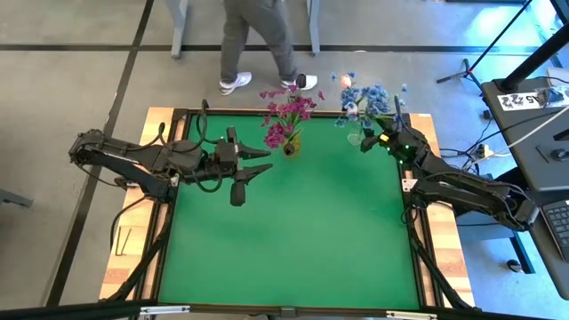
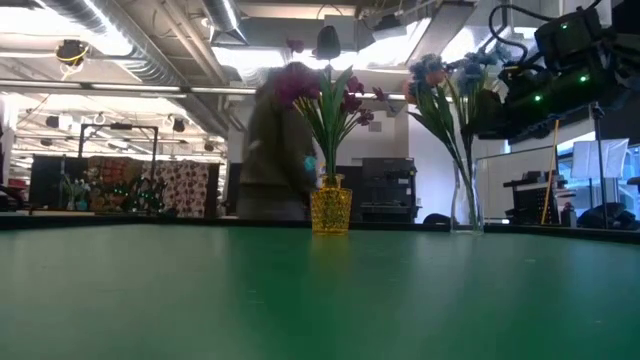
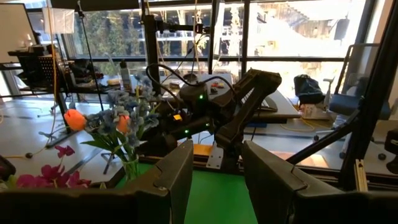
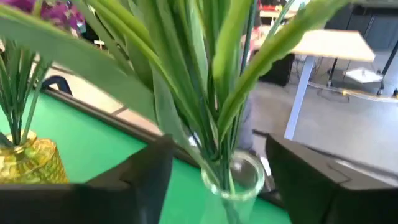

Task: Sort flowers into vase by color
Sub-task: Put the blue flowers into the transparent vase, then return to Home Position

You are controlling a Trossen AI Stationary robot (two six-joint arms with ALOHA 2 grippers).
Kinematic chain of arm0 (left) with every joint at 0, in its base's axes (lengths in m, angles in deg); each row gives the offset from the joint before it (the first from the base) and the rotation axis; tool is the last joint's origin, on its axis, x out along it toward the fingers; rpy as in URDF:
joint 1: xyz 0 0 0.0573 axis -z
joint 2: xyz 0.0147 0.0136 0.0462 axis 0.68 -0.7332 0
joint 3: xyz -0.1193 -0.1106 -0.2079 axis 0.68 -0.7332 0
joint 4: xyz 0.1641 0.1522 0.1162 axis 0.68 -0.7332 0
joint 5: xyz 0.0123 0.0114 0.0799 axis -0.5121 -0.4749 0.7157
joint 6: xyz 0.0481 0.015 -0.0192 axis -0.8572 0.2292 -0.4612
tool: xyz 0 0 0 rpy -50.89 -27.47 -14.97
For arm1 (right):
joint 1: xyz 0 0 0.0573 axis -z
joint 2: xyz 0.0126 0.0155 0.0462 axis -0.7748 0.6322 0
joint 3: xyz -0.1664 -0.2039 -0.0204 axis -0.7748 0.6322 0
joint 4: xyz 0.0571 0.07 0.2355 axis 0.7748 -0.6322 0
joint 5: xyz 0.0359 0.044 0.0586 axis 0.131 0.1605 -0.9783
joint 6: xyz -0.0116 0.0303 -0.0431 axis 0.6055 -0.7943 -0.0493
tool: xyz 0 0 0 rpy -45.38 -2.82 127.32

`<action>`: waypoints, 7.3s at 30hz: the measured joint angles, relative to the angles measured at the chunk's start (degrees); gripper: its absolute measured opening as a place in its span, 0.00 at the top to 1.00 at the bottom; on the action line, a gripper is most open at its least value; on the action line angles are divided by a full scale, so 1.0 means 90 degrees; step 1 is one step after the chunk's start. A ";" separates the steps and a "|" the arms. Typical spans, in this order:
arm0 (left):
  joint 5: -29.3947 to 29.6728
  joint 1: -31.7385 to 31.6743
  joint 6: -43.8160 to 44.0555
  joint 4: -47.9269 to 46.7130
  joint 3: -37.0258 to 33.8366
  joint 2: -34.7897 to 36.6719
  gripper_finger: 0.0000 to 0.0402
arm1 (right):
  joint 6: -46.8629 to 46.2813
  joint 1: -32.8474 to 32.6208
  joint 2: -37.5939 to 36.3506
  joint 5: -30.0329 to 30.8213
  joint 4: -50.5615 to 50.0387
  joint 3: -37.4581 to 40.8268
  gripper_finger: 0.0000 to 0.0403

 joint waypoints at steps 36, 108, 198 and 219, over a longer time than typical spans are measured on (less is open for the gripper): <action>0.0164 0.0036 -0.0172 -0.0306 -0.0005 0.0206 0.66 | -0.1039 -0.0007 -0.2293 -0.3709 -0.2843 0.0000 0.18; -0.1899 -0.1462 0.0468 0.2409 -0.6171 0.4956 1.00 | 0.1208 -0.5499 -0.4478 -0.1424 -0.3264 0.0029 1.00; -0.2603 -0.1457 0.1285 0.0199 -0.7162 0.7411 1.00 | 0.1317 -0.5498 -0.4464 -0.0209 -0.1571 0.1547 0.97; -0.2603 -0.1457 0.1285 0.0199 -0.7162 0.7412 1.00 | 0.1314 -0.5500 -0.4461 -0.0211 -0.1571 0.1547 0.97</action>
